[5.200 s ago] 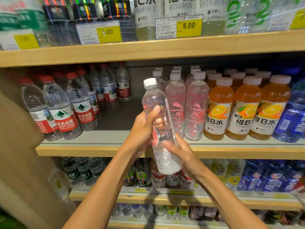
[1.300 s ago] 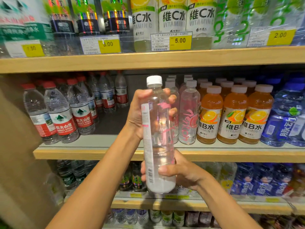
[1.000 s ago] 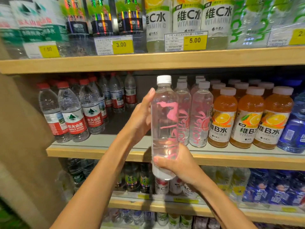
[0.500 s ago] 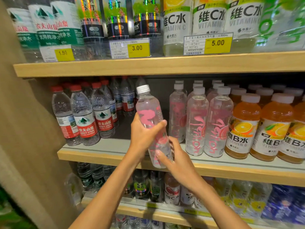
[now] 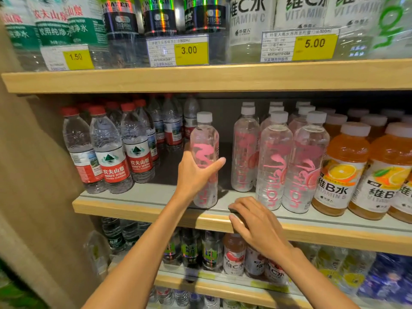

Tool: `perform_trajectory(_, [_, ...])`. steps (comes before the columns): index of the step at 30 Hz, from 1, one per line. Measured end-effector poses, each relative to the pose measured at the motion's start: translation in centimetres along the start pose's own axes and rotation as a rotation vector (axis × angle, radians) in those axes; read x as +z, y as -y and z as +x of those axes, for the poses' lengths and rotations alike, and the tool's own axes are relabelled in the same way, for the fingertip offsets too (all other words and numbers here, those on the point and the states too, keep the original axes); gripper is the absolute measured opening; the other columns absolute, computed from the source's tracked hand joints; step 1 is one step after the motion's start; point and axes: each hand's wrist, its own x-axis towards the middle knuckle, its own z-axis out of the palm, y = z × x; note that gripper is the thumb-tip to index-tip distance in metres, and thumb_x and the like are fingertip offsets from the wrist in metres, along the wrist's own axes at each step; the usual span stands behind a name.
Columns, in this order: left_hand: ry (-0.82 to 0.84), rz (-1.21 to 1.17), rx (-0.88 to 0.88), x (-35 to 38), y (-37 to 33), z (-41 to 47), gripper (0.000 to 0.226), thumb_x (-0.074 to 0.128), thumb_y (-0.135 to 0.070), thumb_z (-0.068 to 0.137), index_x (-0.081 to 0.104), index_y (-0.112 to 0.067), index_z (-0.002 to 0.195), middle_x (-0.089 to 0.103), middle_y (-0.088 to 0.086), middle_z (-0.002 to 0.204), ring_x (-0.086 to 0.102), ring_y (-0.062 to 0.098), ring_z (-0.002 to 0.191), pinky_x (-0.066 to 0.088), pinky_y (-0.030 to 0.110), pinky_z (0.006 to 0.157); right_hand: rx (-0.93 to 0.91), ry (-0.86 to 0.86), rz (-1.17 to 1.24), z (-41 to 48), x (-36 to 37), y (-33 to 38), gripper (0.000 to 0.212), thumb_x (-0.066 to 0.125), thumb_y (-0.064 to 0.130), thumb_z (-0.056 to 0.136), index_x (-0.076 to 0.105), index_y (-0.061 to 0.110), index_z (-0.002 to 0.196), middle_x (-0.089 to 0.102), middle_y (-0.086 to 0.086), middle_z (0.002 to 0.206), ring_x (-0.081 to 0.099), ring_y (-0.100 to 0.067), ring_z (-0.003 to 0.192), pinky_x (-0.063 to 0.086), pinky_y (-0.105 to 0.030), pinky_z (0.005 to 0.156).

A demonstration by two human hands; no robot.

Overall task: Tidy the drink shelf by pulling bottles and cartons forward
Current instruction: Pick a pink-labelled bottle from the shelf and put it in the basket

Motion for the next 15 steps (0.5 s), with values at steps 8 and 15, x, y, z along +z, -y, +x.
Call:
perform_trajectory(8, [0.136, 0.087, 0.054, -2.4, 3.7, -4.3, 0.065, 0.083, -0.030, 0.071, 0.046, -0.027, 0.124, 0.059, -0.015, 0.116, 0.056, -0.006, 0.105, 0.048, 0.012, 0.083, 0.011, -0.138, -0.075, -0.1, 0.7, 0.1, 0.028, 0.046, 0.029, 0.091, 0.069, 0.013, 0.091, 0.064, 0.001, 0.088, 0.061, -0.015, 0.079, 0.050, -0.026, 0.060])
perform_trajectory(15, [0.084, 0.205, 0.065, -1.6, 4.5, -2.2, 0.057, 0.083, -0.026, 0.071, 0.059, -0.011, 0.120, 0.066, -0.004, 0.109, 0.060, 0.002, 0.091, 0.045, 0.003, 0.072, 0.022, -0.182, -0.095, 0.0, 1.0, 0.2, 0.026, 0.048, 0.026, 0.087, 0.070, 0.012, 0.088, 0.063, 0.001, 0.084, 0.061, -0.015, 0.073, 0.049, -0.024, 0.053])
